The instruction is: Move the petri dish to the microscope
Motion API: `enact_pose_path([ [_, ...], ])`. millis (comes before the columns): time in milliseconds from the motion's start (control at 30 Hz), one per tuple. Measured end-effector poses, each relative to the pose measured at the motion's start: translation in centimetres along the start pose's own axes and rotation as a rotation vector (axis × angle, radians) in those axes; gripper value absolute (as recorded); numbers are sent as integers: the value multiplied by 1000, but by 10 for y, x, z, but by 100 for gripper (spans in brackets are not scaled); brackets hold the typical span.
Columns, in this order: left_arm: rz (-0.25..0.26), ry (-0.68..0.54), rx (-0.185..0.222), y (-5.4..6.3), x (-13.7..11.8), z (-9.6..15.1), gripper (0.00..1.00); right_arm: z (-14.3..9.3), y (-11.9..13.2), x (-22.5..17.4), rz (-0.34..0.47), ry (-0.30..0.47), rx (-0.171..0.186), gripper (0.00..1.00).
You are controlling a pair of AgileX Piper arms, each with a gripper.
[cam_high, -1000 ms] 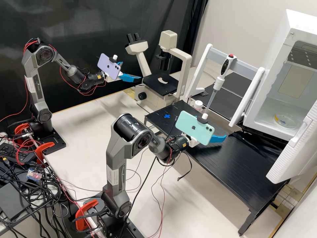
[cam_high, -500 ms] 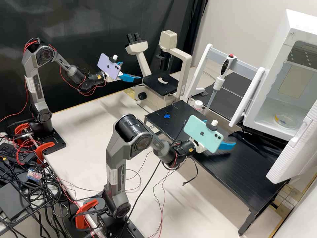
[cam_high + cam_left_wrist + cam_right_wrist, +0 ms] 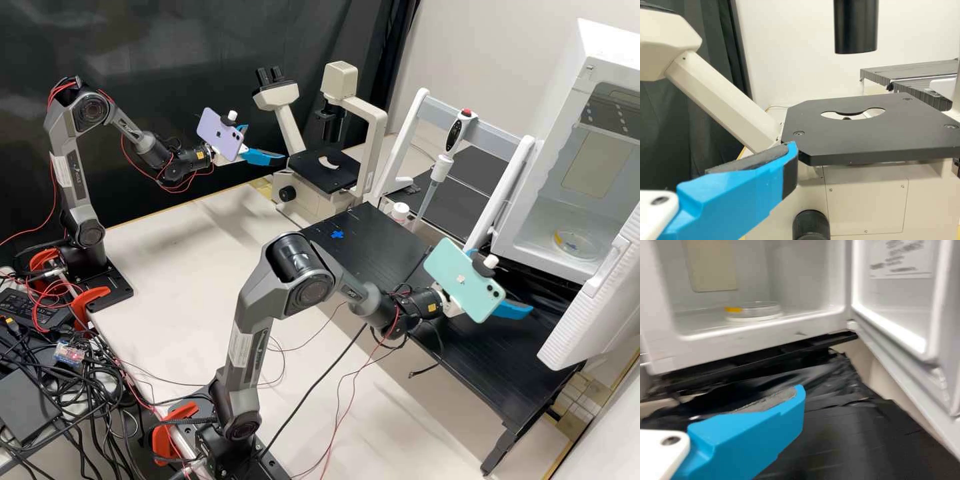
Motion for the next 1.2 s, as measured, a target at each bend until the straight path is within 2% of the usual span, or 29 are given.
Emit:
enact_pose_path([
  [67, 0, 0, 0, 0, 0, 0, 100, 2, 8, 15, 18, -38, 7, 100],
  [200, 0, 0, 0, 0, 0, 0, 100, 3, 17, 33, 49, -63, 19, 100],
  [333, 0, 0, 0, 0, 0, 0, 100, 1, 28, 49, 58, -78, 0, 100],
  [600, 0, 0, 0, 0, 0, 0, 100, -15, 49, 71, 113, -66, 48, 100],
  [800, 0, 0, 0, 0, 0, 0, 100, -32, 62, 83, 139, -31, 41, 100],
  [933, 0, 0, 0, 0, 0, 0, 100, -44, 57, 99, 127, -6, 28, 100],
  [1033, 0, 0, 0, 0, 0, 0, 100, -47, 49, 116, 105, -31, 26, 100],
  [1200, 0, 0, 0, 0, 0, 0, 100, -47, 38, 142, 51, -76, 2, 100],
])
